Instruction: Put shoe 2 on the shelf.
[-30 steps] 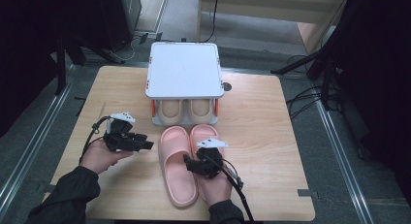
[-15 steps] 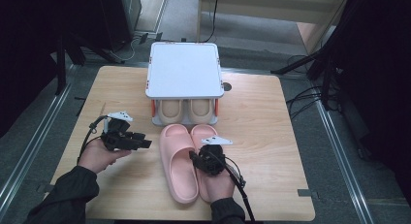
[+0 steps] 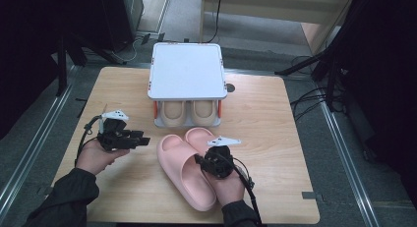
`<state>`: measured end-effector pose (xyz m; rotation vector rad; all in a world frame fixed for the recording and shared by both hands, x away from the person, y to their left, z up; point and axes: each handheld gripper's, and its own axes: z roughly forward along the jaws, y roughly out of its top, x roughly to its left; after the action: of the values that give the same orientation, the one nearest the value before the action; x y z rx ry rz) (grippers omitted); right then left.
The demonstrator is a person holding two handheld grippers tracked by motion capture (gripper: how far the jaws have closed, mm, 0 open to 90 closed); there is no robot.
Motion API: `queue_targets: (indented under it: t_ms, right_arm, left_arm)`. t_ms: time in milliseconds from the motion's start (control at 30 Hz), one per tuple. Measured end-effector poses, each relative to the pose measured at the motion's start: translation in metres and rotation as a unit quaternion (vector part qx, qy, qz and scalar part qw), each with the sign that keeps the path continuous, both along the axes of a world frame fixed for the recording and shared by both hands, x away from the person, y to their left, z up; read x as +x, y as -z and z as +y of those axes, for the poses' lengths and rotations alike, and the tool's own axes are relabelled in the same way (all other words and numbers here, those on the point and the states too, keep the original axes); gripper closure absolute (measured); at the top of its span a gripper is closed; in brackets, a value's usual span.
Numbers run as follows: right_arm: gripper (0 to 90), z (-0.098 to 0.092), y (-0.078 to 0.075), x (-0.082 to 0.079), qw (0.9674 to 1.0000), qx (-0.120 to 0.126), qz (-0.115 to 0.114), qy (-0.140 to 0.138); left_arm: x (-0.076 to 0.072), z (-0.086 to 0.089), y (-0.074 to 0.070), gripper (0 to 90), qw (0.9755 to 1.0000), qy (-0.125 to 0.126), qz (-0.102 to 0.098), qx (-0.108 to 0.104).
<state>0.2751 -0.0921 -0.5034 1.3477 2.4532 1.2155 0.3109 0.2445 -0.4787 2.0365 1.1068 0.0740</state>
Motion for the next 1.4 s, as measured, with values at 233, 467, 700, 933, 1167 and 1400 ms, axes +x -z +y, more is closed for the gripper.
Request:
queue_targets:
  t_ms: [233,467,700,933,1167,1400]
  right_arm:
    - [77.6,-0.007,-0.02,-0.002,0.9933,-0.004,-0.013,-0.115]
    - [77.4,-0.001,-0.04,0.007,0.9809,0.006,-0.024,-0.193]
    - [77.2,0.009,-0.061,0.024,0.9653,0.027,-0.027,-0.259]
    - [76.8,0.016,-0.078,0.033,0.9482,0.042,-0.015,-0.314]
    - [76.8,0.022,-0.094,0.033,0.9379,0.041,-0.021,-0.344]
    - [76.5,0.023,-0.123,0.045,0.9444,0.042,-0.025,-0.325]
  left_arm:
    - [-0.004,0.006,0.0,51.5,1.0,-0.007,0.001,0.001]
    - [-0.016,0.016,0.003,48.1,0.9997,-0.02,0.015,0.007]
    - [-0.029,0.03,0.004,46.8,0.999,-0.041,0.018,0.005]
    - [-0.042,0.041,0.005,46.3,0.9979,-0.062,0.017,0.004]
    - [-0.049,0.046,0.005,46.3,0.9973,-0.071,0.017,0.005]
    - [-0.049,0.045,0.007,46.0,0.9974,-0.068,0.023,0.008]
